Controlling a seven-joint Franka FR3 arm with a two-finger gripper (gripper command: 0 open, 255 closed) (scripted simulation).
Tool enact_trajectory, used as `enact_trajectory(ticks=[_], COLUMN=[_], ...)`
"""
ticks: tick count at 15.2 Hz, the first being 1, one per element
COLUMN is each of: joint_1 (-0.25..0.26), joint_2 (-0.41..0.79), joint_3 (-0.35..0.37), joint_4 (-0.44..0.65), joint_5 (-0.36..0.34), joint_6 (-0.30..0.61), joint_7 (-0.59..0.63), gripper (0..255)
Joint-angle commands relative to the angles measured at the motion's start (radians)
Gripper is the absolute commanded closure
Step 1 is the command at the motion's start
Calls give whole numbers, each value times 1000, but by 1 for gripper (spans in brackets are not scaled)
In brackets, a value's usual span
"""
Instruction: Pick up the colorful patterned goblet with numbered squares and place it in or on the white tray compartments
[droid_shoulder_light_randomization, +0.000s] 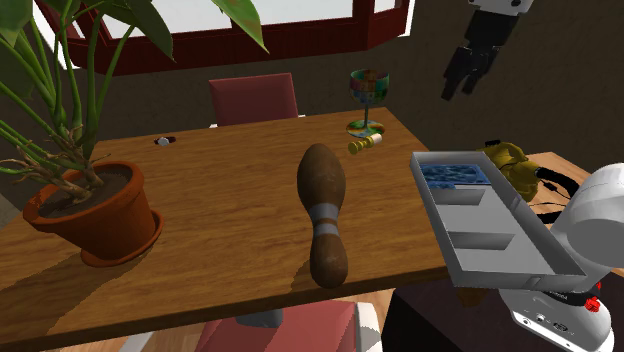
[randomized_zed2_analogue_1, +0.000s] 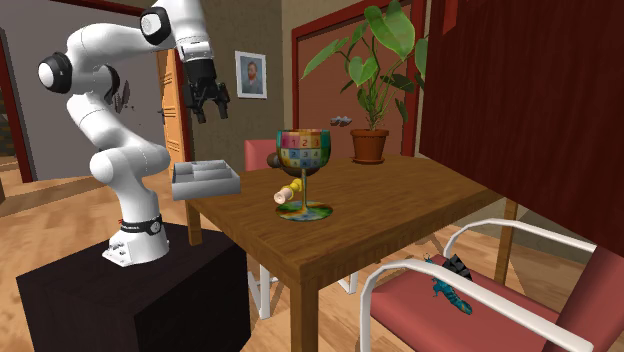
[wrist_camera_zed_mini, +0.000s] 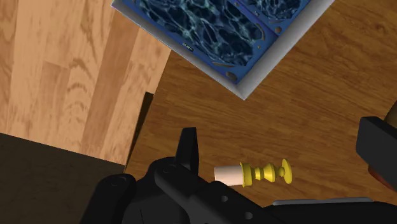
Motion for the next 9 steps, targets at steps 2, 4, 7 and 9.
enact_trajectory(ticks=[2, 4, 7, 9], joint_1=[2, 5, 10, 12], joint_2=[45, 135, 268, 356], joint_3=[-1, -3, -5, -6], joint_4=[28, 89, 189, 263], joint_5=[-6, -17, -34, -44], joint_6=[11, 29, 45, 49], joint_7=[-8, -22, -42, -54], gripper=[0, 0, 0, 0])
